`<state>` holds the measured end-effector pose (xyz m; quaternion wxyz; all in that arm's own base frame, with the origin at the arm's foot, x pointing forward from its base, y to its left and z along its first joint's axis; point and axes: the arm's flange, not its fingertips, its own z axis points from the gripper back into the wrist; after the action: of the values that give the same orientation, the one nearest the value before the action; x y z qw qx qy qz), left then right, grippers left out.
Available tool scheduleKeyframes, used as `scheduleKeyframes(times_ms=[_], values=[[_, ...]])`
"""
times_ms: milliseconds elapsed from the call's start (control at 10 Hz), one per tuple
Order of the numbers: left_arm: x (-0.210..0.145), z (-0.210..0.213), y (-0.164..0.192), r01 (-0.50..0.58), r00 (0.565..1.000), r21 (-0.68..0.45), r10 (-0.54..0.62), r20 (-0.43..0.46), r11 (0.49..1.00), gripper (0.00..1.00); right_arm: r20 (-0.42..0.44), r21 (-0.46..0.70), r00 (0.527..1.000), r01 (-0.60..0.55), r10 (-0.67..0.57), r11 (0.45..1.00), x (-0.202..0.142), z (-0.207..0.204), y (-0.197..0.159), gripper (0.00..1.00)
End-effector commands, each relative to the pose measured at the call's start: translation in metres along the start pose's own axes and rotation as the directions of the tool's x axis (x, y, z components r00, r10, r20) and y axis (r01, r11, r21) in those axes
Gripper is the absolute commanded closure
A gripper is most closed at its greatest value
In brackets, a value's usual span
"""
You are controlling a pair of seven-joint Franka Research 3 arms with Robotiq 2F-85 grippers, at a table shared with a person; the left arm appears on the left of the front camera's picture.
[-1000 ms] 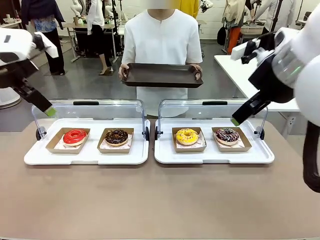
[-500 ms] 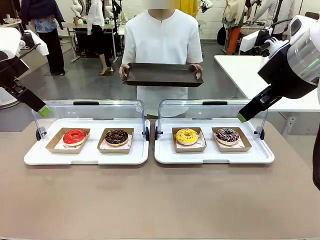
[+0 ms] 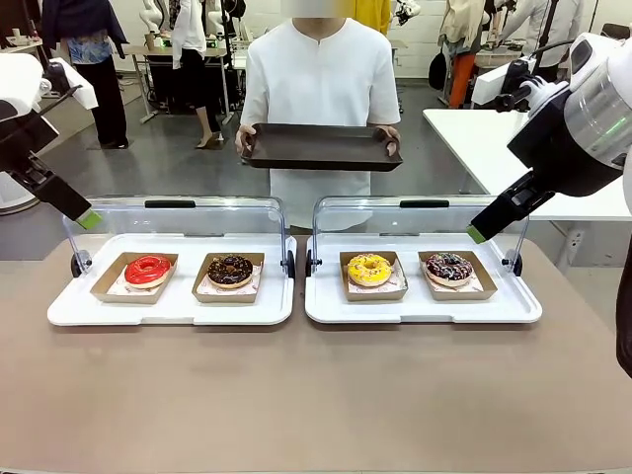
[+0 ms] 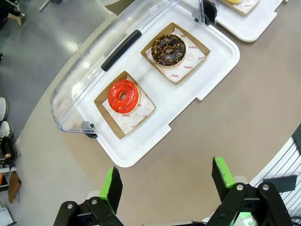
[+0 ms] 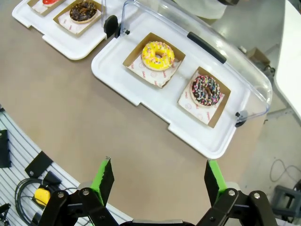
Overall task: Provide the desired donut to the person.
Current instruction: Pick up and lift the Paper togo box containing the Donut pointed at by the person.
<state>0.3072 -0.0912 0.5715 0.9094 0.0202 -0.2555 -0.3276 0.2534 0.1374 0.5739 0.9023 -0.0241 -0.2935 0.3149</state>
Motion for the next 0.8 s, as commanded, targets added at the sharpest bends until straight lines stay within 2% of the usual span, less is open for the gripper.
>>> scheduleKeyframes(times_ms=[0,200,400,500,700], values=[[-0.006,-0.004,0.019,0.069,0.994,-0.147,-0.056,0.092,0.987,0.00,0.026,0.096,0.999,-0.022,0.020,0.995,-0.010,-0.003,-0.028,0.00],[-0.017,-0.008,0.048,0.129,0.976,-0.300,-0.067,0.206,0.945,0.00,0.153,0.312,0.988,-0.065,0.017,0.948,-0.039,-0.009,-0.089,0.00],[-0.024,-0.012,0.080,0.246,0.927,-0.441,-0.076,0.368,0.863,0.00,0.306,0.421,0.951,-0.098,-0.040,0.902,-0.068,-0.018,-0.140,0.00],[-0.033,-0.011,0.090,0.287,0.896,-0.457,-0.068,0.438,0.842,0.00,0.380,0.457,0.924,-0.147,-0.043,0.877,-0.084,-0.020,-0.159,0.00],[-0.054,-0.010,0.116,0.339,0.837,-0.429,-0.060,0.544,0.838,0.00,0.442,0.488,0.890,-0.133,-0.112,0.863,-0.113,-0.022,-0.183,0.00]])
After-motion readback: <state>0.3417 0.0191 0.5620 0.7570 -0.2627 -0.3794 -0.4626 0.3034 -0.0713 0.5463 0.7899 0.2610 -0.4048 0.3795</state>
